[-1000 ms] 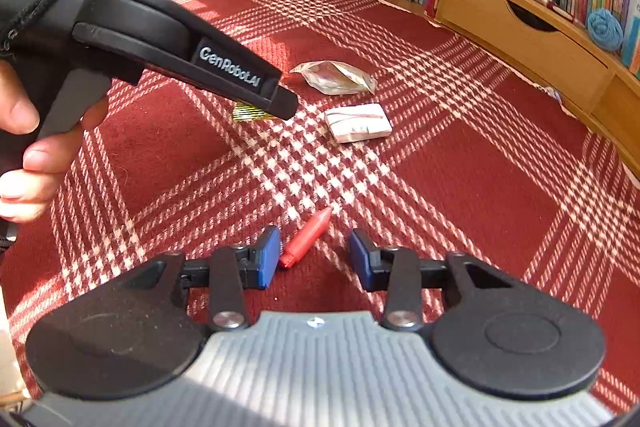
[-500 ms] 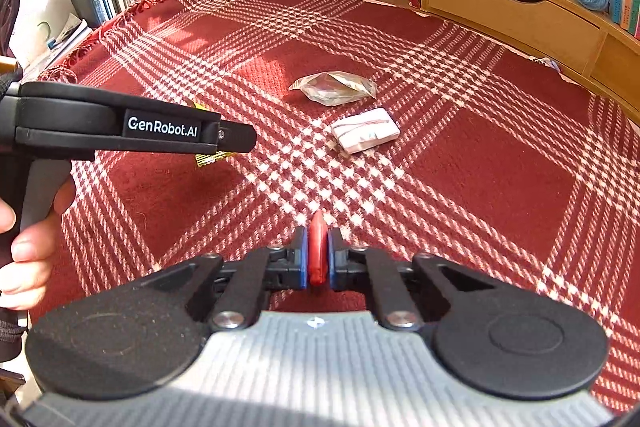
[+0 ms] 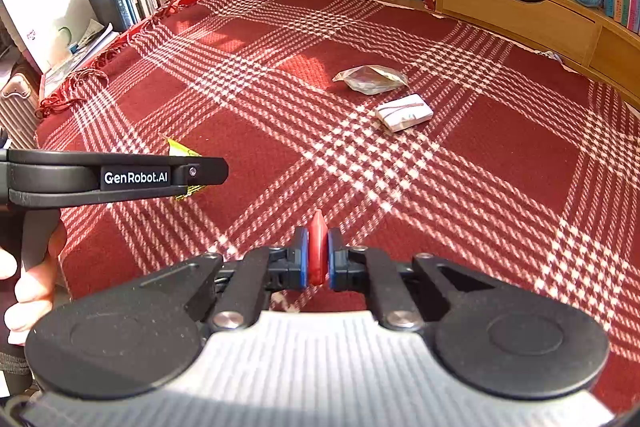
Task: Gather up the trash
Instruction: 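Carry the green wrapper and red marker over the trash bin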
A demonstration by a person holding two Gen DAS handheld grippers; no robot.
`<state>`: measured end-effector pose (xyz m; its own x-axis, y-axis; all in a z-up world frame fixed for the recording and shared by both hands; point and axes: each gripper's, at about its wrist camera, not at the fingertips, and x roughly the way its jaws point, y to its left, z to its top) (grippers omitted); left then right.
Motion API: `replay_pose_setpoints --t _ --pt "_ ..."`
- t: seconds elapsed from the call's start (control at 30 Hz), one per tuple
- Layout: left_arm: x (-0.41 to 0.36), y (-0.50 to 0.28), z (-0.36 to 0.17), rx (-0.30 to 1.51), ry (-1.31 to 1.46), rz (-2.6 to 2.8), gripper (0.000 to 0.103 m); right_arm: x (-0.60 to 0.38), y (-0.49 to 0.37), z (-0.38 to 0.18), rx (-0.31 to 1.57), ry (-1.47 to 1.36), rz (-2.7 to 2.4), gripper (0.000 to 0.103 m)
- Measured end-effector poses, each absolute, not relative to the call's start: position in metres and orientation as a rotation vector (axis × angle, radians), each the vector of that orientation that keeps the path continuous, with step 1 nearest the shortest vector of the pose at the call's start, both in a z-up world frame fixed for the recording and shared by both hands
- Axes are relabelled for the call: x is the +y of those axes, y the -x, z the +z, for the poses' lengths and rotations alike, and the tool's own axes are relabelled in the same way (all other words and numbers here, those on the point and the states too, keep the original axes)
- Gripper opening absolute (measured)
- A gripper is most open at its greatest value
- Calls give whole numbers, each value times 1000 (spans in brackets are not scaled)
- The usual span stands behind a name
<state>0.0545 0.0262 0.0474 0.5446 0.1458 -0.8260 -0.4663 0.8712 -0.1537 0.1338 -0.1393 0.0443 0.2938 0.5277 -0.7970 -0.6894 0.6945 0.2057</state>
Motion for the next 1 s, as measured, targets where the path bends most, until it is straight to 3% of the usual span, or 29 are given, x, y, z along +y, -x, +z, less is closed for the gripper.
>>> replay_pose_setpoints --t 0.57,1.0 --pt "45 155 64 995 450 564 24 -107 30 63 1010 217 933 13" --pt "51 296 19 1080 557 679 24 -81 144 25 1129 268 990 13"
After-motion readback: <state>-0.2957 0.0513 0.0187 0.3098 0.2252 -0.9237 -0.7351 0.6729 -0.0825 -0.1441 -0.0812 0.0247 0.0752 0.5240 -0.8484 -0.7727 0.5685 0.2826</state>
